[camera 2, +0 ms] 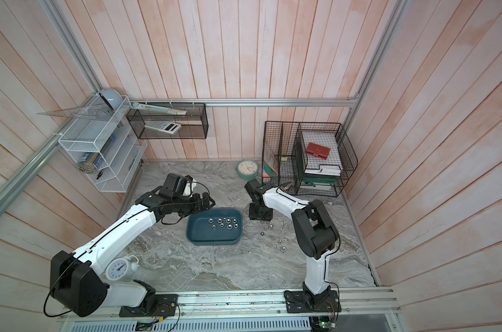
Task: Put the nuts on the desktop into the storage box
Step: Pick up the nut from the center of the board.
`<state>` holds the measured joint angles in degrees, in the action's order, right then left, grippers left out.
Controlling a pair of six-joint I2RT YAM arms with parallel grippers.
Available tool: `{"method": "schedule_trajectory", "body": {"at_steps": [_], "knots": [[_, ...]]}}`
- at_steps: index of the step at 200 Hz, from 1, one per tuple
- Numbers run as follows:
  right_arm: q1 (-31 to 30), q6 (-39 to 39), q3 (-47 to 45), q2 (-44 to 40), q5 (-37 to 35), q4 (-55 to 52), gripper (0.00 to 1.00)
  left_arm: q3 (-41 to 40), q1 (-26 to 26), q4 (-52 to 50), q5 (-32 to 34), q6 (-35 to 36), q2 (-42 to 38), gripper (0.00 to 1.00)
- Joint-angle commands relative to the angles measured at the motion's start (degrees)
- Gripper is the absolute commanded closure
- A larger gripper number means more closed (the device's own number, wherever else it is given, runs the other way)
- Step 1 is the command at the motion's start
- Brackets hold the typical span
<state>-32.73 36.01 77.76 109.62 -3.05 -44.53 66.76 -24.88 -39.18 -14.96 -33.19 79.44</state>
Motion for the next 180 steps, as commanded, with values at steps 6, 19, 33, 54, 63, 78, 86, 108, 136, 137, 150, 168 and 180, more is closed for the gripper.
{"method": "schedule_trajectory", "body": {"at_steps": [6,19,33,54,63,78,86,108,136,137,150,168,180], "knots": [[0.7,0.6,0.3,0.6,0.3,-0.3,0.55,0.6,-0.2,0.2,0.3,0.7,-0.4,0.0],[0.7,0.6,0.3,0.5,0.1,-0.3,0.55,0.7,-0.2,0.0,0.4,0.8,-0.4,0.0],[0.8,0.5,0.3,0.4,0.1,-0.5,0.55,0.7,-0.2,-0.1,0.4,0.7,-0.4,0.0],[0.8,0.5,0.2,0.1,-0.3,-0.9,0.54,0.6,-0.1,-0.1,0.3,0.7,-0.4,0.0],[0.8,0.4,0.0,-0.1,-0.4,-0.9,0.54,0.7,-0.2,-0.1,0.3,0.7,-0.4,0.0],[0.8,0.4,-0.4,-0.2,-0.6,-0.8,0.53,0.6,-0.2,0.0,0.3,0.8,-0.3,0.0],[0.9,0.4,-0.5,-0.1,-0.5,-0.9,0.53,0.6,-0.2,0.0,0.3,0.8,-0.3,0.0],[1.0,0.4,-0.8,0.0,-0.6,-0.8,0.53,0.6,-0.1,0.0,0.2,0.8,-0.3,0.0],[1.1,0.3,-1.1,0.1,-0.8,-0.6,0.53,0.6,-0.1,0.0,0.3,0.8,-0.2,0.0],[1.1,0.3,-1.2,0.1,-0.8,-0.6,0.53,0.6,-0.2,0.0,0.3,0.8,-0.2,0.0],[1.2,0.3,-1.2,0.3,-0.8,-0.8,0.53,0.6,-0.1,0.0,0.3,0.7,-0.3,0.0],[1.2,0.4,-1.4,0.3,-1.3,-1.0,0.54,0.6,-0.1,0.0,0.3,0.6,-0.3,0.0],[1.2,0.5,-1.6,0.2,-1.3,-0.9,0.54,0.5,-0.1,0.0,0.4,0.7,-0.3,0.0]]}}
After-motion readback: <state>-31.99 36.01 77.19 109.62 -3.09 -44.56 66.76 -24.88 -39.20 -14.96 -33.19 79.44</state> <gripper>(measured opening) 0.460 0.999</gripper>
